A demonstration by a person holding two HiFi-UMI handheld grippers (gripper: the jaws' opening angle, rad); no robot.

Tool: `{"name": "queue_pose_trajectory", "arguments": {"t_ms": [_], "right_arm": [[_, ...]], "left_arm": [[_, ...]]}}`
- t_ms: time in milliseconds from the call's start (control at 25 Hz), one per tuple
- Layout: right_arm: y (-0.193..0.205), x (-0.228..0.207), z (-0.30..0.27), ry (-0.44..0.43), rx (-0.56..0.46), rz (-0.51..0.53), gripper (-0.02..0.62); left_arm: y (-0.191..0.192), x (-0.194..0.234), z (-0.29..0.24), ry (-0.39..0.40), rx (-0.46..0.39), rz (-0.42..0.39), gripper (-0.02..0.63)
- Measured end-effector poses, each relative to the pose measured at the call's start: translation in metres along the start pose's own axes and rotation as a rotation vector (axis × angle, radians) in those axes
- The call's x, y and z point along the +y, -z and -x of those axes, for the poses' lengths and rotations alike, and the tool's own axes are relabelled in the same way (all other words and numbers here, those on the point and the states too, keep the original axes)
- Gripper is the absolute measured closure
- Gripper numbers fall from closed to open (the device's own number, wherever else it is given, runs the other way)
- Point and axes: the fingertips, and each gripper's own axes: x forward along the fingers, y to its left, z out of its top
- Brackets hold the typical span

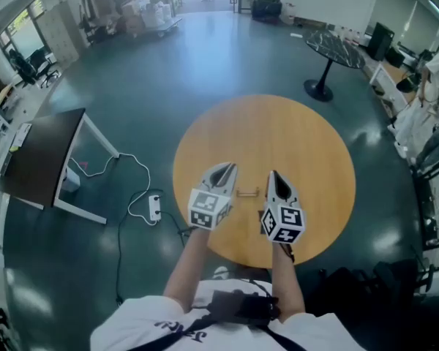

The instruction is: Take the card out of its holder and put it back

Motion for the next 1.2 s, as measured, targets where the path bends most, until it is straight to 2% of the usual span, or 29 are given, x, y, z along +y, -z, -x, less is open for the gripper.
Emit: {"name": "queue_pose_trajectory", "arguments": {"t_ms": [720,1200], "right_arm": [[0.041,-0.019,-0.011,0.03,0.105,-0.033,0.574],[0.067,-0.034,-0.014,0.056,0.166,-0.074,0.574]], "left_arm": [[0.05,0.014,-0.023,0.026,0.121,0.057,0.581],[0.084,0.021,-0.042,0.004,0.176,0.059,0.581]]}}
